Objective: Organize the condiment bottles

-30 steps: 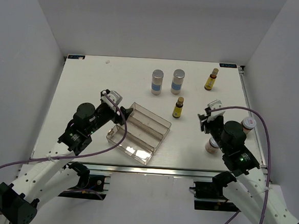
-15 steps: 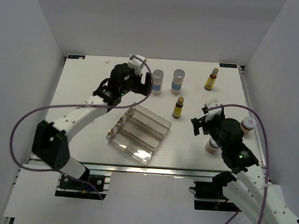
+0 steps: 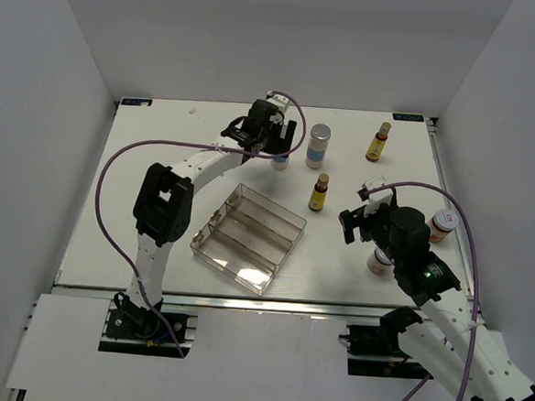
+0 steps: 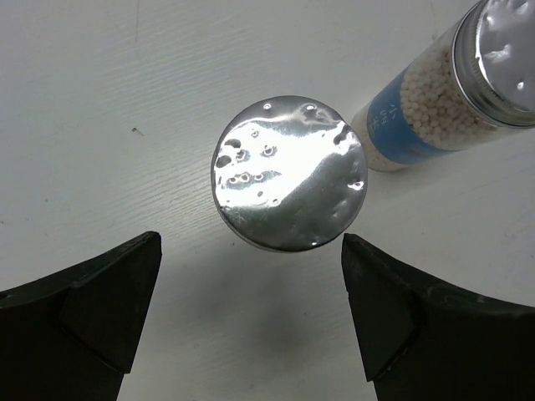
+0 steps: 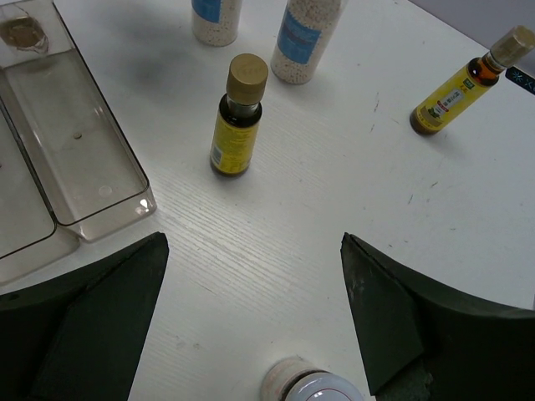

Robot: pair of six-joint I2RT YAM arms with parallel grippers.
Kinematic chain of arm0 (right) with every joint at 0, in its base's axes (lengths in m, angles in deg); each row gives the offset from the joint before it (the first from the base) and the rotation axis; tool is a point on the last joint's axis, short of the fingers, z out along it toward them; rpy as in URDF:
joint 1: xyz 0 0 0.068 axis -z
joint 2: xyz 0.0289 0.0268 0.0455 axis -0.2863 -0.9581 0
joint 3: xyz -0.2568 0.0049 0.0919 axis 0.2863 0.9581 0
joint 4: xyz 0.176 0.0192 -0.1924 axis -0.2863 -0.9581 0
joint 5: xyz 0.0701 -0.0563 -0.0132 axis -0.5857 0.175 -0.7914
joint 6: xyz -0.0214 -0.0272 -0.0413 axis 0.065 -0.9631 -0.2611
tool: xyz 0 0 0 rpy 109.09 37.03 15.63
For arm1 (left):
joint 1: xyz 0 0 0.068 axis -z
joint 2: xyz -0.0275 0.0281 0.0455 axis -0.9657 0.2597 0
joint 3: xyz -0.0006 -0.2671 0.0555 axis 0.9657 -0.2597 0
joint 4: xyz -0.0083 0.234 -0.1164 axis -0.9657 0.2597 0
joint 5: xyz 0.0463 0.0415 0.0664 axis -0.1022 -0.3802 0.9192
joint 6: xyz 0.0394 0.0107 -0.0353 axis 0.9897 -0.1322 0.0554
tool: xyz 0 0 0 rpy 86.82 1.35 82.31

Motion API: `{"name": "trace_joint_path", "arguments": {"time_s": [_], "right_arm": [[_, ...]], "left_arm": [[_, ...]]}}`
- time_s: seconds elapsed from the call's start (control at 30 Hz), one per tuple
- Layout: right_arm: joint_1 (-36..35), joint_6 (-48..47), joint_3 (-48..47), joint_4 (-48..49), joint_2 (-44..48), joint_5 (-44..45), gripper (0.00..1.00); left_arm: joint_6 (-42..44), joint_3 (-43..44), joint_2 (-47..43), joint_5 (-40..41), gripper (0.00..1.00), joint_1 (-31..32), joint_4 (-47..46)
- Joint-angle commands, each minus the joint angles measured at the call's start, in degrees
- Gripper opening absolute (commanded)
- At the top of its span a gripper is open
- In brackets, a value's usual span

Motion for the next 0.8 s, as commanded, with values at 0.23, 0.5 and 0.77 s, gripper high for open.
{"name": "trace_joint_path", "arguments": {"time_s": [0.23,0.5,0.77], "right_arm": [[0.0,0.5,-2.4,1.0,-0.2,0.2,0.89],[0.0,0.5,-2.3,1.1,-0.2,0.5,0.89],[0.1,0.3,-1.9,1.1,-0.3,0.4,0.89]], "left_arm": [[1.2,5.1,4.4,6.2,0.98,1.7,-4.7],[1.3,-0.2,3.4,8.7,0.92,2.5,-14.1],[1.3,-6.6,-1.0,6.5,0.42,2.6,-21.7]]}}
